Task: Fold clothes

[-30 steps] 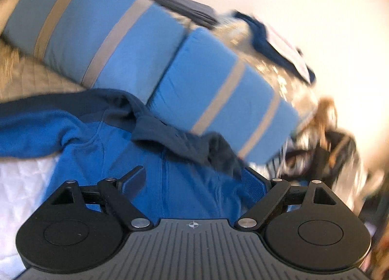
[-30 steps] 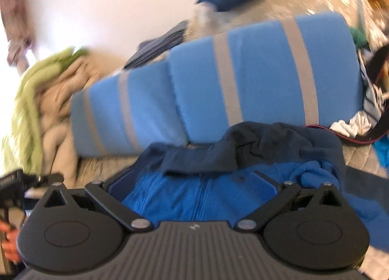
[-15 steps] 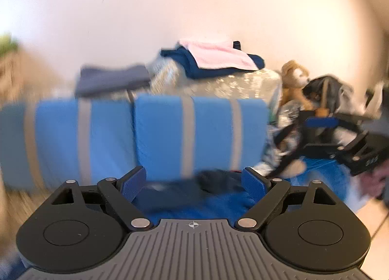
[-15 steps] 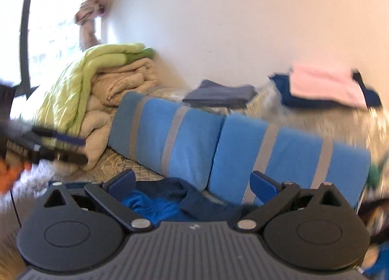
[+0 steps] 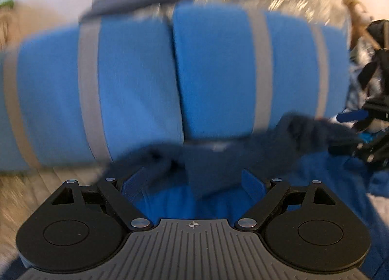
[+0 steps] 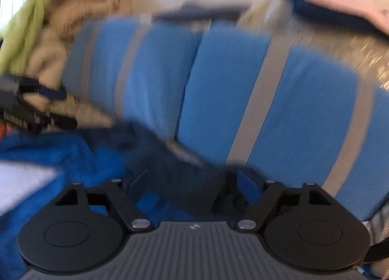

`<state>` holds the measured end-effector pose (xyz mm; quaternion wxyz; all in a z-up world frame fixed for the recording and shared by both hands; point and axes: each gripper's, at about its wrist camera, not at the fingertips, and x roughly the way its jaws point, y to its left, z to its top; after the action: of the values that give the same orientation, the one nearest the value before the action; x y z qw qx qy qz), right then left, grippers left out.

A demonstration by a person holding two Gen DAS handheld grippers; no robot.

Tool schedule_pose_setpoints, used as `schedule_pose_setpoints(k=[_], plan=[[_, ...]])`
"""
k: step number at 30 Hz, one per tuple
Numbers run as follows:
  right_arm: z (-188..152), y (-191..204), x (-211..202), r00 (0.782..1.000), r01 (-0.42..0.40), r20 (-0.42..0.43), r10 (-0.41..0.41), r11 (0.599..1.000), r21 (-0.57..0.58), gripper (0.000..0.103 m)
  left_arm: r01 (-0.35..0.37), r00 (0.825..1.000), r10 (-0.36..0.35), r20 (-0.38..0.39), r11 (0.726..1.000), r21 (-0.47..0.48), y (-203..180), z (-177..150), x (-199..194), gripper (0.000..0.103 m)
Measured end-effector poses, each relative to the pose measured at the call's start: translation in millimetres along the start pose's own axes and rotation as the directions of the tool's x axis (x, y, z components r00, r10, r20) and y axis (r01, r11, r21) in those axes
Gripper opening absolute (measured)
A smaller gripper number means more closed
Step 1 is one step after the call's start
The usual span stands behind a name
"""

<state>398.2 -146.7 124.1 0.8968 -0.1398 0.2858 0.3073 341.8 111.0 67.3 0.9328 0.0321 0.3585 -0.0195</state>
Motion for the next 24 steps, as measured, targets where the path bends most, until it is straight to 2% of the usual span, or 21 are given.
schedule_pose_setpoints(k=[2, 5, 7, 9, 11, 13, 14, 18, 21, 24], plan=[[-21.5, 1.5, 37.6, 0.999, 0.004, -0.054, -0.006, 1.0, -0.031, 0.078, 0.019, 0.999, -0.019, -0.04, 1.0, -0.015, 6.4, -12.6, 26.7, 0.085], [-48.7, -2.6, 83.6, 0.991, 0.021, -0.132, -0.03, 0.998, -0.064, 0.066, 0.036, 0.997, -0.034, -0.075, 0.999, 0.026, 12.0, -31.1, 60.8, 0.085], [-63.8, -6.0, 106.6, 0.986, 0.037, -0.162, -0.051, 0.995, -0.091, 0.06, 0.064, 0.993, -0.06, -0.099, 0.997, 0.035, 16.7, -40.1, 77.0, 0.085], [-74.1, -13.2, 124.8, 0.983, 0.033, -0.177, -0.044, 0.997, -0.063, 0.055, 0.101, 0.988, -0.1, -0.121, 0.995, 0.003, 21.6, -47.7, 90.8, 0.085], [-78.7, -20.7, 133.4, 0.989, 0.0, -0.15, 0.002, 1.0, 0.012, 0.051, 0.14, 0.982, -0.145, -0.121, 0.989, -0.044, 25.5, -53.4, 99.2, 0.085], [-79.2, -26.8, 137.5, 0.993, -0.037, -0.106, 0.047, 0.995, 0.089, 0.029, 0.174, 0.978, -0.182, -0.104, 0.982, -0.077, 27.1, -56.5, 101.6, 0.085], [-77.4, -30.1, 139.1, 0.994, -0.058, -0.088, 0.07, 0.99, 0.13, 0.021, 0.189, 0.976, -0.198, -0.093, 0.978, -0.091, 27.4, -57.7, 101.9, 0.085], [-58.3, -47.7, 132.1, 0.987, -0.158, 0.039, 0.154, 0.942, 0.296, 0.014, 0.226, 0.972, -0.228, -0.05, 0.973, -0.049, 18.0, -58.2, 98.8, 0.085], [-41.3, -65.2, 123.5, 0.972, -0.23, 0.14, 0.189, 0.887, 0.401, 0.013, 0.201, 0.98, -0.2, -0.02, 0.979, 0.032, 3.8, -55.6, 101.6, 0.085], [-35.1, -76.5, 126.5, 0.966, -0.254, 0.172, 0.195, 0.845, 0.471, 0.013, 0.177, 0.984, -0.176, -0.025, 0.98, 0.089, -12.0, -50.5, 114.6, 0.085]])
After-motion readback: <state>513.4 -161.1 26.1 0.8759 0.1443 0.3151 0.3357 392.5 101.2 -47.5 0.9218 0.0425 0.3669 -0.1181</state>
